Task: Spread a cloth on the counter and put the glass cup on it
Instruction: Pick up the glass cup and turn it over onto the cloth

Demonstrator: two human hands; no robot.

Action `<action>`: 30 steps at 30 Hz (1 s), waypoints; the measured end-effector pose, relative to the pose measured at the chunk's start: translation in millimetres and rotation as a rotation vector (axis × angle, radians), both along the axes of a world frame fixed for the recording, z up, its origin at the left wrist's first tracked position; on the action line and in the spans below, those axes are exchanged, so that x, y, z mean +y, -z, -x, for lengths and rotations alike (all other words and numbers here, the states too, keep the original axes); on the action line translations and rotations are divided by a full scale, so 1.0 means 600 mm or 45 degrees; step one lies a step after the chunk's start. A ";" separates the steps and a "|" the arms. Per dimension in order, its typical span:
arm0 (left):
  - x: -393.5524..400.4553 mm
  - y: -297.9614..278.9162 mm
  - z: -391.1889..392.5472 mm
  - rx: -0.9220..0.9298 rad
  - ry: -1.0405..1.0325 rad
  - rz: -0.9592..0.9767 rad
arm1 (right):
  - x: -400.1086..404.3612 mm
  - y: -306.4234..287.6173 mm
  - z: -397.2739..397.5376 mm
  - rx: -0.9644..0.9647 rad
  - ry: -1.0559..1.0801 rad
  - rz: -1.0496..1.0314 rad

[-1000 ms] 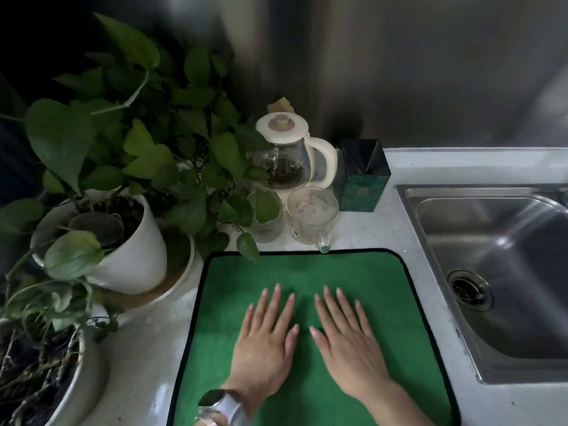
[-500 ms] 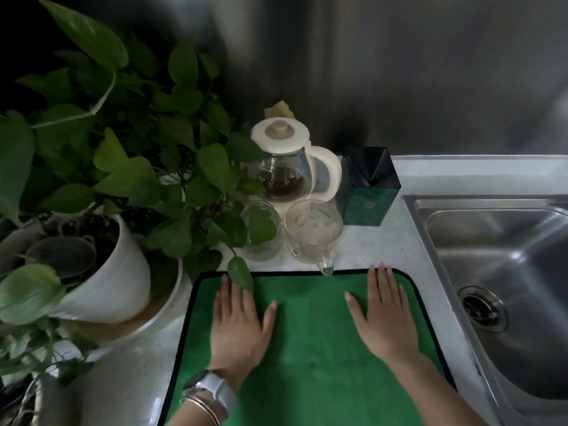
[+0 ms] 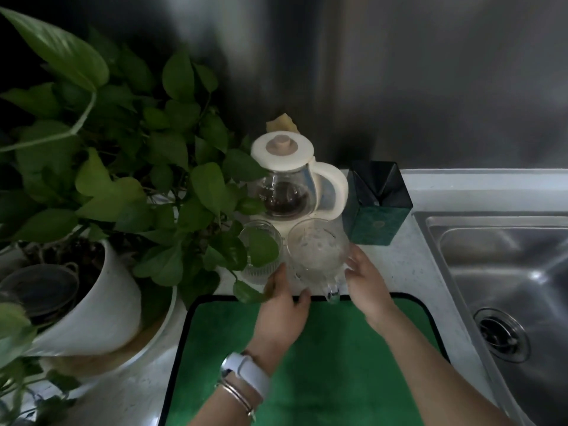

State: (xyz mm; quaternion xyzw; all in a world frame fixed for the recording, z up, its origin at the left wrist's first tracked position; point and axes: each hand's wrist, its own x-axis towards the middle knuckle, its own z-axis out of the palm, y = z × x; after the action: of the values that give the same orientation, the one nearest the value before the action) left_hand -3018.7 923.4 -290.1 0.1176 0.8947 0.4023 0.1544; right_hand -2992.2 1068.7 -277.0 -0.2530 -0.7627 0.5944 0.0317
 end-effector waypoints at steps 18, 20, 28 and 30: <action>-0.008 -0.059 -0.061 -0.255 -0.137 -0.721 | -0.034 -0.052 -0.116 0.203 -0.014 0.124; -0.027 -0.067 -0.094 -0.513 -0.200 -0.819 | -0.048 -0.064 -0.152 0.243 -0.042 0.105; -0.078 -0.063 -0.177 -1.476 -0.388 -1.003 | -0.115 -0.079 -0.222 0.031 -0.218 -0.400; -0.085 -0.062 -0.184 -1.583 -0.437 -1.019 | -0.123 -0.081 -0.220 -0.028 -0.273 -0.572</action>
State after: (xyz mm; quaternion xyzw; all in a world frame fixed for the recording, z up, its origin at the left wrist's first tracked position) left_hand -2908.2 872.2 -253.1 -0.2246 0.4347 0.7067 0.5110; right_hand -2860.4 995.1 -228.3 -0.1637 -0.8984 0.4072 0.0157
